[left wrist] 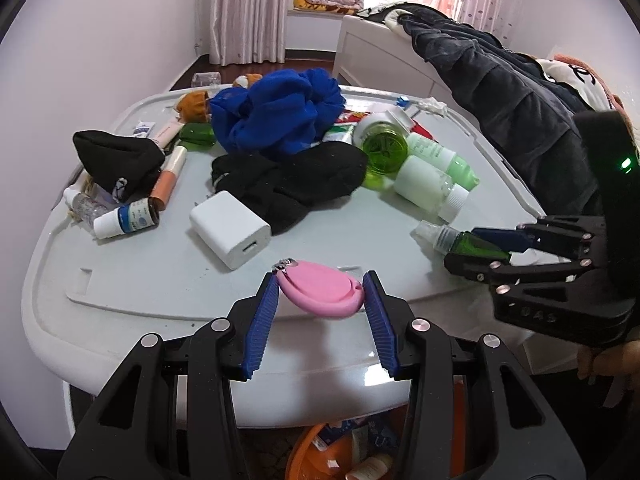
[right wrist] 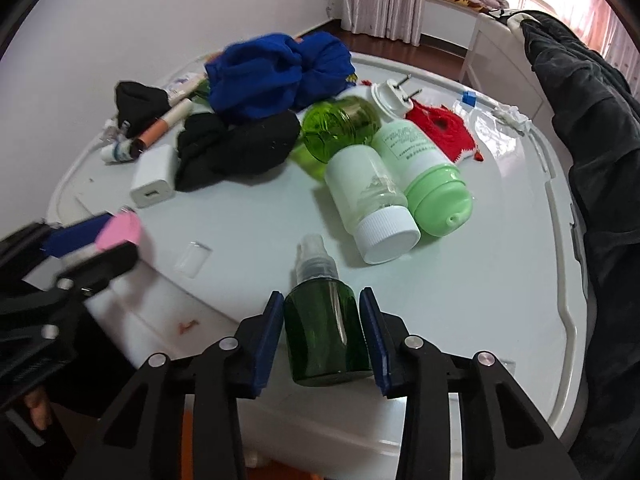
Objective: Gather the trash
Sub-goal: 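Lift the pink case and green spray bottle and drop them into the orange bin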
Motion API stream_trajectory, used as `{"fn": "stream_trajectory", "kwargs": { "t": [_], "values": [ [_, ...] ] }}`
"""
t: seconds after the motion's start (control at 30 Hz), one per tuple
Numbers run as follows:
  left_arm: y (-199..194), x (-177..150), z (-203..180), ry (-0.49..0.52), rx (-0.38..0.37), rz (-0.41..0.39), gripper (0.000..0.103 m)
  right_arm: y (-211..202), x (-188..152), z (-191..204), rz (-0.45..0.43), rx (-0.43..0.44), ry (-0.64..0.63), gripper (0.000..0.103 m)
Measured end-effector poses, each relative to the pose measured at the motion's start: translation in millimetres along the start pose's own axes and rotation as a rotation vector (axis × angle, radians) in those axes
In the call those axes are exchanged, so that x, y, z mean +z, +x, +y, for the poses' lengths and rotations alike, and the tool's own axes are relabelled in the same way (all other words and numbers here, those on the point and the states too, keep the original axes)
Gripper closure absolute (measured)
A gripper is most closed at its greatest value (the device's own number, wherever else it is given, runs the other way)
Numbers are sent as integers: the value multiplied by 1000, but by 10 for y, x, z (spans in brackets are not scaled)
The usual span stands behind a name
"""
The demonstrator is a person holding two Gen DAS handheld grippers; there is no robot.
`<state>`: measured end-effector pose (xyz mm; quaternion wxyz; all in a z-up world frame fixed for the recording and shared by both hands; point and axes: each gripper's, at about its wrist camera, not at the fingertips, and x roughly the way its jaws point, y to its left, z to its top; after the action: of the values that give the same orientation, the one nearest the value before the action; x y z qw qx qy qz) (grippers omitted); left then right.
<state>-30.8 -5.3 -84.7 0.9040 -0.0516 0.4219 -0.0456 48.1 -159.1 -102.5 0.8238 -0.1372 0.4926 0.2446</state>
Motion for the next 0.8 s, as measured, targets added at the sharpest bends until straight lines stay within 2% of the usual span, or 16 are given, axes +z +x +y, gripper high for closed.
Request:
{"fn": "stream_trajectory", "kwargs": {
  "t": [0.13, 0.37, 0.4, 0.47, 0.53, 0.63, 0.7, 0.8],
  "values": [
    [-83, -46, -77, 27, -7, -2, 62, -81, -87, -5, 6, 29, -1, 66],
    [-88, -85, -121, 33, -7, 16, 62, 6, -136, -2, 24, -3, -25, 66],
    [-79, -93, -105, 27, -6, 25, 62, 28, -130, 10, 29, -4, -26, 63],
    [-56, -127, -49, 6, 10, 42, 62, 99, -144, 51, 49, -30, -53, 48],
    [-23, -155, -9, -4, 22, 61, 62, 146, -172, 97, 58, -59, -80, 50],
    [64, -196, 33, -25, 20, 95, 62, 118, -159, 111, 55, -29, -70, 64],
    [122, -209, 35, -34, 4, 113, 61, 114, -154, 125, 57, -41, -64, 66],
    [149, -221, -1, -26, -7, 98, 61, 83, -144, 114, 37, -45, -50, 66]
  ]
}}
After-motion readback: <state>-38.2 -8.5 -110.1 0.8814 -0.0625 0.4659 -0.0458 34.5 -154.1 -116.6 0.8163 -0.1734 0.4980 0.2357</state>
